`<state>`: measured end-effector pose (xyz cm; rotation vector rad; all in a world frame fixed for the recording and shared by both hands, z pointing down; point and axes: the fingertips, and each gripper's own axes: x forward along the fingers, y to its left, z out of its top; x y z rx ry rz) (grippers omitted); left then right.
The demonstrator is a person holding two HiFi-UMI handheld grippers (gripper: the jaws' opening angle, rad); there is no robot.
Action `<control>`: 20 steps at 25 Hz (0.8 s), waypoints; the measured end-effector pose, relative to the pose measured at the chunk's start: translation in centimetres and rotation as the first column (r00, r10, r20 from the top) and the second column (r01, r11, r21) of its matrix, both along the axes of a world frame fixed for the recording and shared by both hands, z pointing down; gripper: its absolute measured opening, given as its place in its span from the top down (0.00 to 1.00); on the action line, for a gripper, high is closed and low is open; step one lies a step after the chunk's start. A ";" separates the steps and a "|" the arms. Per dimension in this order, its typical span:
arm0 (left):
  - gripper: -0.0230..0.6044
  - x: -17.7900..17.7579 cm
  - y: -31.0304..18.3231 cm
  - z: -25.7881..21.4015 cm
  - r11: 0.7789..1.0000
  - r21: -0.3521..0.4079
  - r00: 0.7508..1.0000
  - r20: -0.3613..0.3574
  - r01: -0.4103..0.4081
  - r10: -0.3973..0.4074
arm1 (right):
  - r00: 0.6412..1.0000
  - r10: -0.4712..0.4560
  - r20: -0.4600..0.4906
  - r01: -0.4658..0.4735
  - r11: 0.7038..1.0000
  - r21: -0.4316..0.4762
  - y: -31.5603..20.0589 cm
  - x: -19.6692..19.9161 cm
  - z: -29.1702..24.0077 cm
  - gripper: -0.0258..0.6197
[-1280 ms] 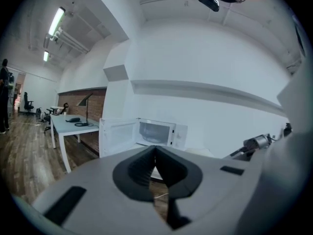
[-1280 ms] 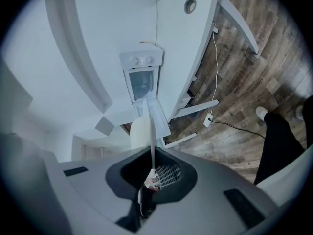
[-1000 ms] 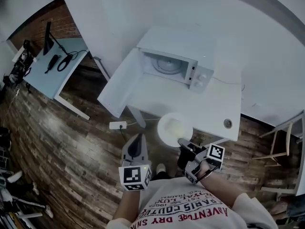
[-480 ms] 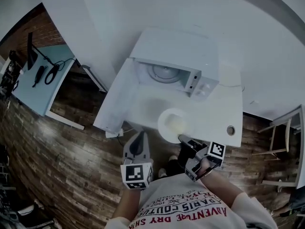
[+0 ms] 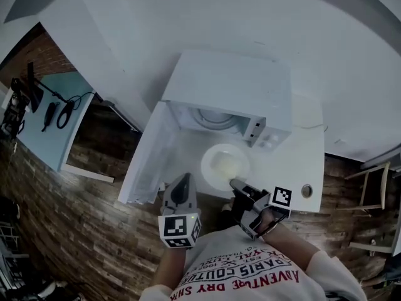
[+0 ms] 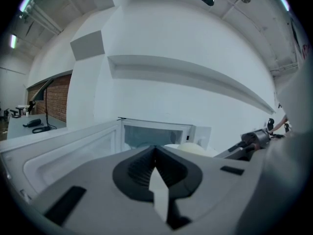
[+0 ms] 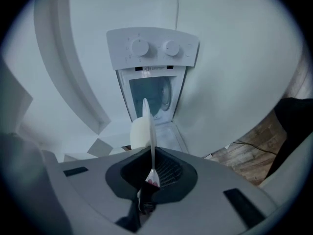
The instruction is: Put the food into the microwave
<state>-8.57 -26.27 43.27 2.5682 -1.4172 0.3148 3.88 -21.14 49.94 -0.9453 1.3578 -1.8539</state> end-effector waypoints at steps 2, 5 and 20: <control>0.95 1.0 -1.5 0.0 1.000 -0.004 1.000 -0.001 0.002 -0.002 | 1.000 -0.023 -0.009 0.023 1.000 0.002 -1.2 0.6 0.0 0.93; 0.95 2.6 -3.5 0.3 1.000 -0.011 1.000 -0.010 0.004 -0.004 | 0.998 -0.048 -0.031 0.048 0.999 0.000 -2.8 1.9 0.4 0.93; 0.95 5.4 -10.2 1.8 0.992 -0.039 0.993 -0.024 -0.119 0.118 | 0.993 0.101 -0.062 -0.101 0.995 0.000 -8.9 4.1 2.8 0.93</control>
